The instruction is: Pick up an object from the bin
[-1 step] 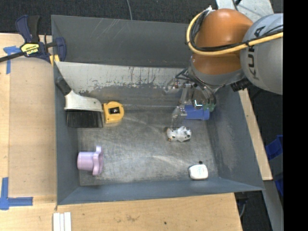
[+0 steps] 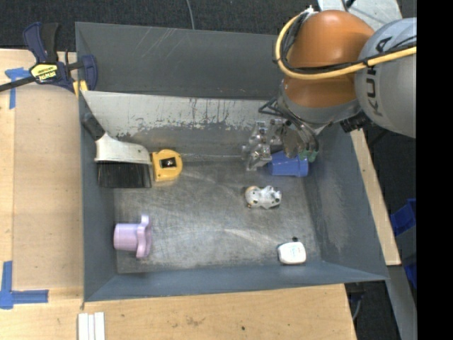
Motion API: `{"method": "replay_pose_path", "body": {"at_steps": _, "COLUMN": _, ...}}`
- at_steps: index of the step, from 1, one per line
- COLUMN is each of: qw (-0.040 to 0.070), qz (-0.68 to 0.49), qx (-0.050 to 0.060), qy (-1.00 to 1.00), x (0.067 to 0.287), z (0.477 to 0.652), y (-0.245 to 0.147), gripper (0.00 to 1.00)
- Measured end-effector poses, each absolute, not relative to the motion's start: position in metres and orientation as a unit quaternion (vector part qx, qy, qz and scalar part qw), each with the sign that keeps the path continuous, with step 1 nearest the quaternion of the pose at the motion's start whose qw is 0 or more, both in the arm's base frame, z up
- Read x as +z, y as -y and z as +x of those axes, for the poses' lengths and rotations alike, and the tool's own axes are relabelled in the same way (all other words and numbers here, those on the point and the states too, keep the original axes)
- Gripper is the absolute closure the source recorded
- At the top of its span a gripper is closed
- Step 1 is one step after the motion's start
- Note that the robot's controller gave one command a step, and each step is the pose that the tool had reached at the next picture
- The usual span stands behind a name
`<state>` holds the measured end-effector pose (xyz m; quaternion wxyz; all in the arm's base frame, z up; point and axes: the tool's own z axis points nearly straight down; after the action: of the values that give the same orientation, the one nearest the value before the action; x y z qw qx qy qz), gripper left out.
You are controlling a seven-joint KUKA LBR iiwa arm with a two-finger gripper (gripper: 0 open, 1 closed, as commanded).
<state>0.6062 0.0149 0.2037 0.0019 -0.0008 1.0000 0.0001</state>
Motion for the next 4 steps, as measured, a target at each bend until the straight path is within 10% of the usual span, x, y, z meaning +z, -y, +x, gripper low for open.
{"method": "replay_pose_path", "body": {"at_steps": 1, "qw": 0.002, "qz": -0.001, "qx": 0.0, "qy": -1.0, "x": 0.204, "z": 0.606, "y": -0.015, "gripper": 0.0}}
{"method": "replay_pose_path", "body": {"at_steps": 4, "qw": 0.002, "qz": -0.057, "qx": 0.0, "qy": -0.998, "x": 0.17, "z": 0.589, "y": -0.005, "gripper": 0.0}}
